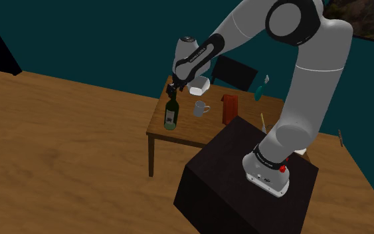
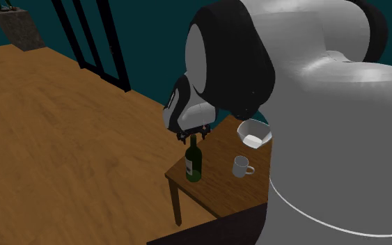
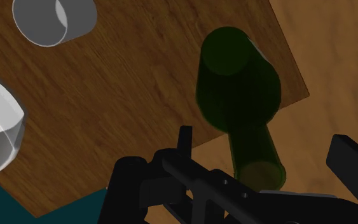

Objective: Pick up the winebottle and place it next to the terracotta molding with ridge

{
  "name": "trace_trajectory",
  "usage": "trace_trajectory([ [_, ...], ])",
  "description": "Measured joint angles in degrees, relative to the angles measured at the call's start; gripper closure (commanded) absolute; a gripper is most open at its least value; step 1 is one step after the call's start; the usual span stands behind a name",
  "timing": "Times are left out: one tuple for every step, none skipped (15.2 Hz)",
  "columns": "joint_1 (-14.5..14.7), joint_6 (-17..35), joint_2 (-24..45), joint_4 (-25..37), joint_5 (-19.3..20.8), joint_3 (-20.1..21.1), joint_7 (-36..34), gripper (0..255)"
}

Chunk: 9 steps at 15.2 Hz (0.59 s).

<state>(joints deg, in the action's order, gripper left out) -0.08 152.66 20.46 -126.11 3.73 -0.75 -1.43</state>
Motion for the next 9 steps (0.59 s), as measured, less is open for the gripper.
trace_trajectory([
  [0.0,0.5,0.6,0.1,0.0,0.0,0.0,0],
  [0.0,1.1,1.3,0.3,0.0,0.0,0.0,0],
  [0.0,1.4,1.6,0.3,0.1,-0.1,0.0,0],
  [0.0,1.4,1.8,0.4,0.1,-0.1,0.0,0],
  [0.0,1.5,1.9,0.4,0.1,-0.1,0.0,0],
  [0.0,1.5,1.9,0.4,0.1,-0.1,0.0,0],
  [0.0,1.5,1.9,0.5,0.1,-0.1,0.0,0],
  [0.0,1.5,1.9,0.5,0.1,-0.1,0.0,0],
  [0.0,1.5,1.9,0.5,0.1,-0.1,0.0,255],
])
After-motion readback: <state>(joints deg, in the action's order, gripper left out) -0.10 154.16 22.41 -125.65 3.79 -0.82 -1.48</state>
